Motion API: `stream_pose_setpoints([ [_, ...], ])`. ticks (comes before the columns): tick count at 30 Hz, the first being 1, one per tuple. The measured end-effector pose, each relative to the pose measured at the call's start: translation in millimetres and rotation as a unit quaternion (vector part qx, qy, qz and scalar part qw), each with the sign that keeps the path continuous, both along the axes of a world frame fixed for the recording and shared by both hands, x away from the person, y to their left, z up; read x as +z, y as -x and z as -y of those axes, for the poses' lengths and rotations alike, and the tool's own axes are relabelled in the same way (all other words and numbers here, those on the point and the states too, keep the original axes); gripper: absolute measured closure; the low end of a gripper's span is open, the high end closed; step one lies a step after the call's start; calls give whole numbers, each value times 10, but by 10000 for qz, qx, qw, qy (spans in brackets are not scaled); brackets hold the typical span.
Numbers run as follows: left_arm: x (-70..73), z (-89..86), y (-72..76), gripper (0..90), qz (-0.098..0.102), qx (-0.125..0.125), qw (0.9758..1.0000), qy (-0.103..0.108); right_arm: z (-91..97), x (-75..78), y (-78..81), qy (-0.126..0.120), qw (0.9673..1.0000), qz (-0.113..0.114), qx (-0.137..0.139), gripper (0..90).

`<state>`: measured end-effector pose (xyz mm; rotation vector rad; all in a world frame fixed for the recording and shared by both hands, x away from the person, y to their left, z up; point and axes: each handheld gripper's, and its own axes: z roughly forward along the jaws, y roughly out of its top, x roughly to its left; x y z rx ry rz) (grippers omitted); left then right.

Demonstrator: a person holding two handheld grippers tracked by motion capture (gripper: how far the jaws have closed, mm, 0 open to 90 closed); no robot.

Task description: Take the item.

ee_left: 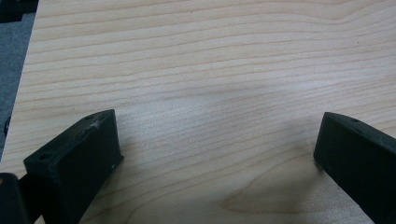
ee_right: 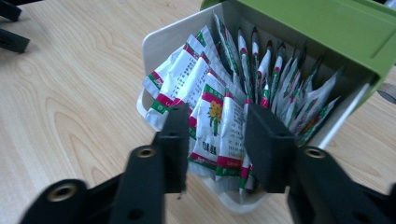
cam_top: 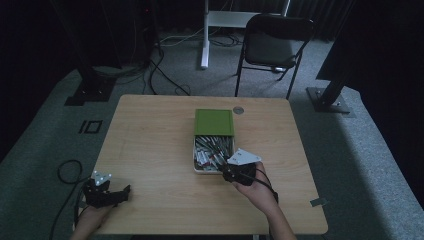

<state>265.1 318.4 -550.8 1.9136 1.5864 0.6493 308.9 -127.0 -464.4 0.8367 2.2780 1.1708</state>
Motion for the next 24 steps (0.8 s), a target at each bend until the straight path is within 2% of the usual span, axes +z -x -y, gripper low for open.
stream_pose_setpoints([
  [3, 0, 0, 0, 12, 0, 1, 10000, 0, -57, -29, -14, 44, 9999, 5, -160, 698],
  [7, 0, 0, 0, 12, -1, 1, 10000, 1, -130, -70, -35, 113, 9997, -67, -194, 730],
  [14, 0, 0, 0, 13, 0, 1, 10000, 1, -198, -158, -106, 242, 9987, -114, -436, 737],
  [17, 0, 0, 0, 13, -2, 1, 10000, 0, -229, -193, -114, 60, 9982, -259, -535, 734],
  [24, 0, 0, 0, 13, 0, 0, 10000, 0, -271, -272, -139, 194, 9952, -167, -944, 733],
])
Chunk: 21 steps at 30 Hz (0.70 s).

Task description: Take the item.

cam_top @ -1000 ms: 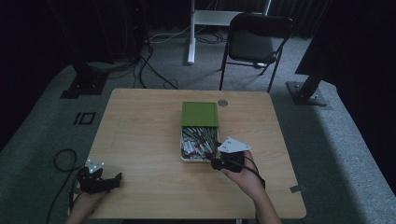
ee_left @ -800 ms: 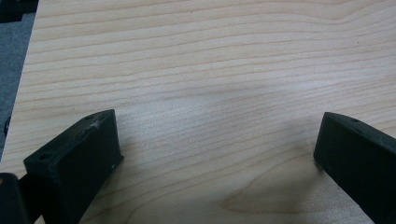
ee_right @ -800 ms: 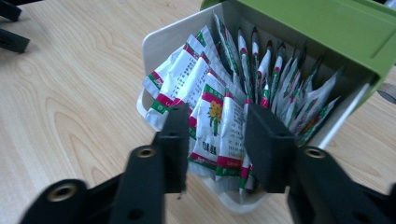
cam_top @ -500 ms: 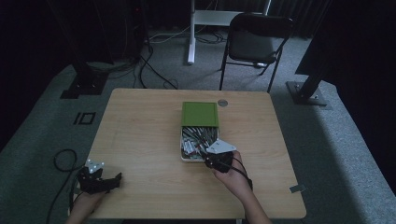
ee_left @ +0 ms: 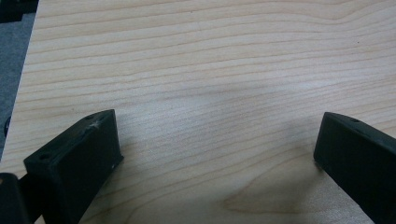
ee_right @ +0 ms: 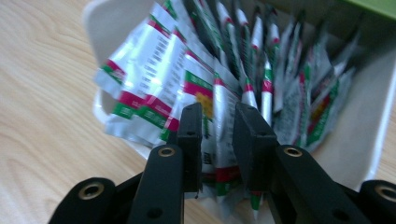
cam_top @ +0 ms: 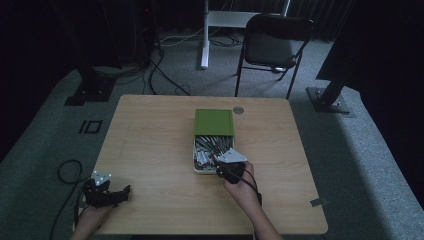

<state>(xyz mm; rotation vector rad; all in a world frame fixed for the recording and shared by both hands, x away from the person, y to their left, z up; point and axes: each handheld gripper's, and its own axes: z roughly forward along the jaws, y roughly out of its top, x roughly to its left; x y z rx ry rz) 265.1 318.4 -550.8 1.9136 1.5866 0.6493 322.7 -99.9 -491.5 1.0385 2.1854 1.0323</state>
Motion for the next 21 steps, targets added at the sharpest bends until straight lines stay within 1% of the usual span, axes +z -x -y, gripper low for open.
stream_pose_setpoints([
  [3, 0, 0, 0, 13, -1, 0, 10000, 1, -28, -54, 1, 100, 9999, 32, -93, 738],
  [6, 0, 0, 0, 13, 0, 2, 10000, 2, -63, -86, 11, 57, 9998, 114, -163, 732],
  [9, 0, 1, 0, 13, -2, 3, 10000, 1, -80, -96, 10, 107, 9995, 167, -257, 728],
  [11, 0, 0, 0, 13, -2, 0, 10000, -1, -90, -112, 5, 220, 9990, 236, -319, 732],
  [14, 0, 0, 0, 13, 0, 0, 10000, 1, -106, -131, -3, 312, 9984, 257, -406, 747],
  [16, 0, 0, 0, 13, 1, 0, 10000, 1, -121, -146, -8, 434, 9978, 275, -424, 770],
  [17, 0, 0, 0, 13, 1, 1, 10000, 1, -125, -152, -9, 465, 9976, 271, -431, 784],
  [20, 0, 0, 0, 13, 0, 0, 10000, 1, -117, -166, -31, 473, 9976, 167, -478, 822],
  [21, 0, 0, 0, 13, 0, 0, 10000, 1, -114, -166, -36, 419, 9978, 136, -489, 824],
])
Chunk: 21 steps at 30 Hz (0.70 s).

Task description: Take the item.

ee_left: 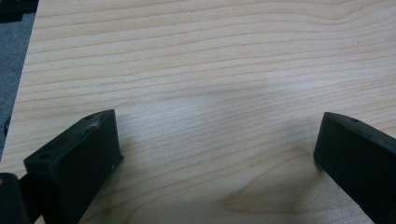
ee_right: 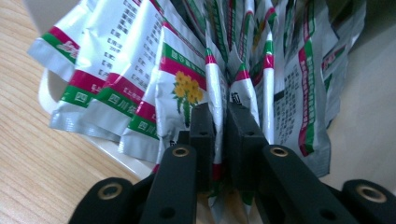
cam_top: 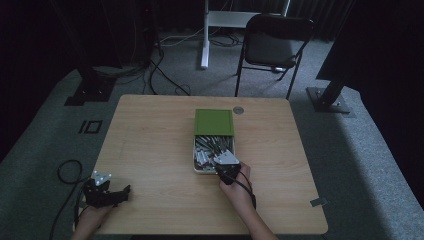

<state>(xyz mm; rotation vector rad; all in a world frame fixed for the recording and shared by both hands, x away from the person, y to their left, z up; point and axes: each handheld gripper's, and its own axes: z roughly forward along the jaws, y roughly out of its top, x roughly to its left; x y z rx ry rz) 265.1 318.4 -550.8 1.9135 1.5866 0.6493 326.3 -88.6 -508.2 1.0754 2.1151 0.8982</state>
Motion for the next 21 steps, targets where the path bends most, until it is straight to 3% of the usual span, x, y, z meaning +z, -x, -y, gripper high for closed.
stream_pose_setpoints([
  [6, 0, 0, 0, 13, 0, 2, 10000, 2, 13, 16, -5, 24, 10000, -34, 16, 857],
  [16, 0, 0, 0, 12, 0, 1, 10000, 1, 89, 188, 34, -426, 9990, -98, 92, 868],
  [21, 0, 0, 0, 13, 0, 2, 10000, 1, 96, 306, 81, -524, 9984, -45, 219, 870],
])
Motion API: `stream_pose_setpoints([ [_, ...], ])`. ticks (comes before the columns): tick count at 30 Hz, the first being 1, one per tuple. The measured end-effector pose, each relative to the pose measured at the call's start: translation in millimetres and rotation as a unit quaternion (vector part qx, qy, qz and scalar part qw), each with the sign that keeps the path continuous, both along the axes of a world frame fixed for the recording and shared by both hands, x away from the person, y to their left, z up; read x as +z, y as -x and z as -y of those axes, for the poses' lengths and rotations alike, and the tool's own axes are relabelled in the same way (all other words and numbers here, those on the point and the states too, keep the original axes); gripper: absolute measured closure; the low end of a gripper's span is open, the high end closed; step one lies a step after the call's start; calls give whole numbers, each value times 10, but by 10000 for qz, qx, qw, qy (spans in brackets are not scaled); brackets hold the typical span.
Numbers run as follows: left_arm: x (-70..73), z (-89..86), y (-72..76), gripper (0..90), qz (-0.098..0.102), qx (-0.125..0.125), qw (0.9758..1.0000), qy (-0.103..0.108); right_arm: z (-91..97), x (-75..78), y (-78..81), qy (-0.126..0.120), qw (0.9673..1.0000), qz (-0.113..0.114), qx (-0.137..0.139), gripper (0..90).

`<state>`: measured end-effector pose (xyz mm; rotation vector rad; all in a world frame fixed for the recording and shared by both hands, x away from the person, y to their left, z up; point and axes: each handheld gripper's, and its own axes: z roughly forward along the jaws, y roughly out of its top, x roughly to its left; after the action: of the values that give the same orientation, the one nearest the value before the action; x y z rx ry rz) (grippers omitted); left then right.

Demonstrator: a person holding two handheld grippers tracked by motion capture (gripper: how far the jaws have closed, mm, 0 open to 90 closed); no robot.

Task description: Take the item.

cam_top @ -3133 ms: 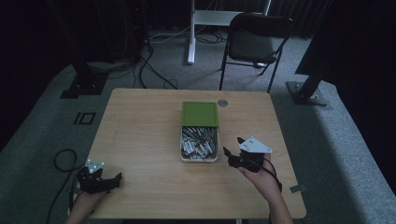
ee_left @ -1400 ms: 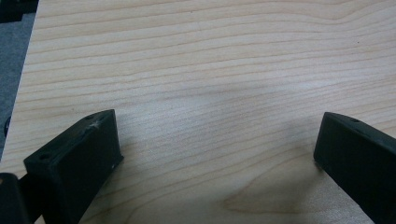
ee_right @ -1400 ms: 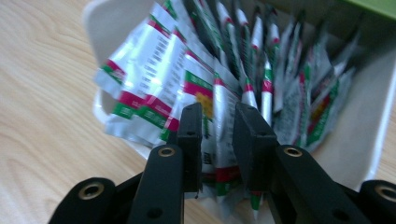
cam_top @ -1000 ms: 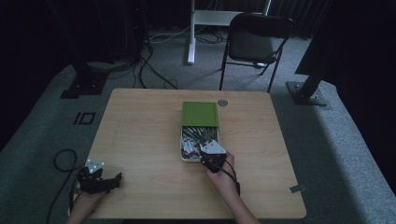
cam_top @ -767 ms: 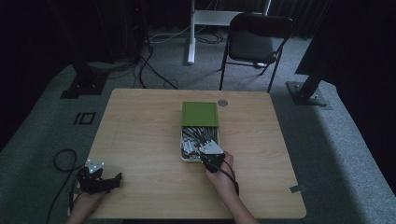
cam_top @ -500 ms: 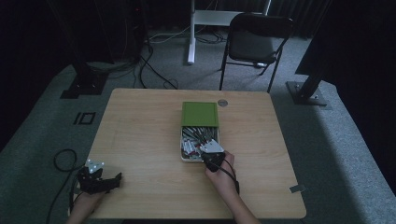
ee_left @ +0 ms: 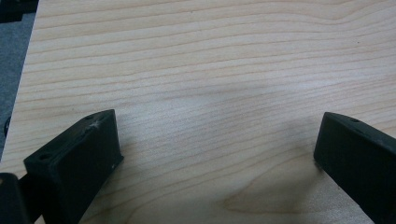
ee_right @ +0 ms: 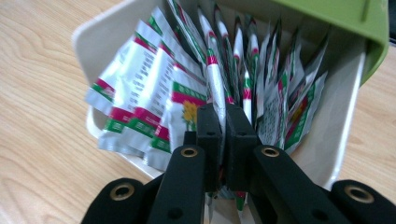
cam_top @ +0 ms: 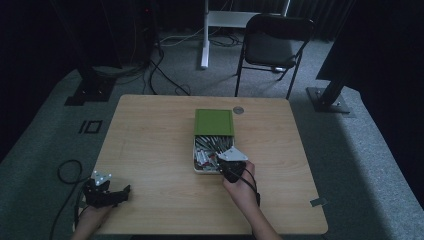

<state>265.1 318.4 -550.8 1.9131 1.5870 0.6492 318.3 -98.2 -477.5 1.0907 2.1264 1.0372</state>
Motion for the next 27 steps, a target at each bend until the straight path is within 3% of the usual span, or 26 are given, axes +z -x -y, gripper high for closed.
stream_pose_setpoints([
  [11, 0, 0, 0, 13, 2, 2, 10000, 2, 70, 342, 73, -438, 9986, 259, 121, 871],
  [12, 0, 0, 0, 13, -1, -1, 10000, -1, 106, 434, 81, -542, 9979, 351, 89, 871],
  [17, 0, -1, 0, 13, 1, -2, 10000, -4, 211, 566, 76, -675, 9963, 532, -23, 871],
  [23, 0, -1, 0, 13, 0, -6, 10000, -9, 336, 670, 46, -668, 9951, 708, -194, 871],
  [27, 0, 0, 0, 12, -1, 0, 10000, -2, 505, 724, -7, -654, 9935, 814, -455, 870],
])
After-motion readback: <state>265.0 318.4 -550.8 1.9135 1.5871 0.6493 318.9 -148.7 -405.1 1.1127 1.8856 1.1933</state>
